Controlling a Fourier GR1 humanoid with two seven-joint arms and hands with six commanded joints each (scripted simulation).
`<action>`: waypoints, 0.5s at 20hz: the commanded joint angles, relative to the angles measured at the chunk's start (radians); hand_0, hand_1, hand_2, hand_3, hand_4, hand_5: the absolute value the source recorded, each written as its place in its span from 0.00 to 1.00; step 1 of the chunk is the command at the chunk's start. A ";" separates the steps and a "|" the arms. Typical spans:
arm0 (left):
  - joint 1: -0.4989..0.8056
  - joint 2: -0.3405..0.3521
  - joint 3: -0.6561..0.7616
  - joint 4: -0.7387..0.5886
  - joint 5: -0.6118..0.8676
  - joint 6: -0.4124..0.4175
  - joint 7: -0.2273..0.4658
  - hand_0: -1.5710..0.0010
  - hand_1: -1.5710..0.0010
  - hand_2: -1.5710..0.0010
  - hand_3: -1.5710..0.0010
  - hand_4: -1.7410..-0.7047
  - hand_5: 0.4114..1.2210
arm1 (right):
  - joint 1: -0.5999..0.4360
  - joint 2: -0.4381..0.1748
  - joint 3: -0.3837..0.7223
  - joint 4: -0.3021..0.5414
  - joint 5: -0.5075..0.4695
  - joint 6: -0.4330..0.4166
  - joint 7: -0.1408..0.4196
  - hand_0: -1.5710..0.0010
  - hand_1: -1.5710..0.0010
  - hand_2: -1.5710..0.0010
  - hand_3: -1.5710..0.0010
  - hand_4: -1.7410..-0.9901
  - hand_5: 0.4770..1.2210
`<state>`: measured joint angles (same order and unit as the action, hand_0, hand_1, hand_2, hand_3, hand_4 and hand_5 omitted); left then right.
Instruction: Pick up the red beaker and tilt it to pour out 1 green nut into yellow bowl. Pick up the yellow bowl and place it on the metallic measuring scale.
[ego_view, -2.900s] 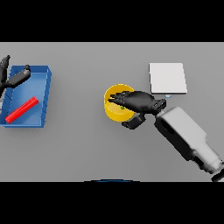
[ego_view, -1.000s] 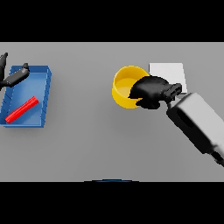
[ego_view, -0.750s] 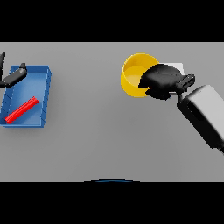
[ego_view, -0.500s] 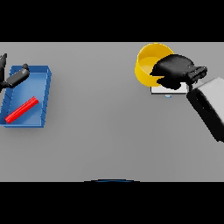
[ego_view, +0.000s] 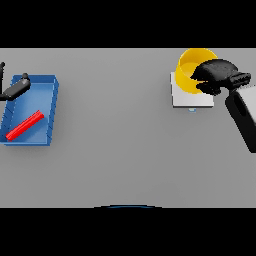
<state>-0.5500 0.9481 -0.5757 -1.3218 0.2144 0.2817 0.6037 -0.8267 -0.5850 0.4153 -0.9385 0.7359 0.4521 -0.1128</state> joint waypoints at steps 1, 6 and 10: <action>0.000 -0.007 0.000 0.011 -0.001 0.003 -0.002 1.00 1.00 1.00 1.00 0.89 0.43 | -0.001 0.007 -0.001 0.032 0.003 -0.019 -0.011 0.00 0.00 0.00 0.20 0.02 1.00; -0.008 -0.011 -0.005 0.024 -0.007 -0.007 -0.003 1.00 1.00 1.00 1.00 0.91 0.41 | -0.021 0.047 0.003 0.169 0.032 -0.104 -0.049 0.00 0.01 0.00 0.09 0.02 1.00; -0.022 -0.018 -0.002 0.034 -0.001 -0.016 -0.009 1.00 1.00 1.00 1.00 0.91 0.39 | -0.042 0.072 0.001 0.254 0.047 -0.130 -0.047 0.00 0.05 0.00 0.05 0.02 1.00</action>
<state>-0.5726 0.9294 -0.5774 -1.2883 0.2129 0.2659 0.5940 -0.8678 -0.5125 0.4165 -0.6844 0.7826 0.3226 -0.1592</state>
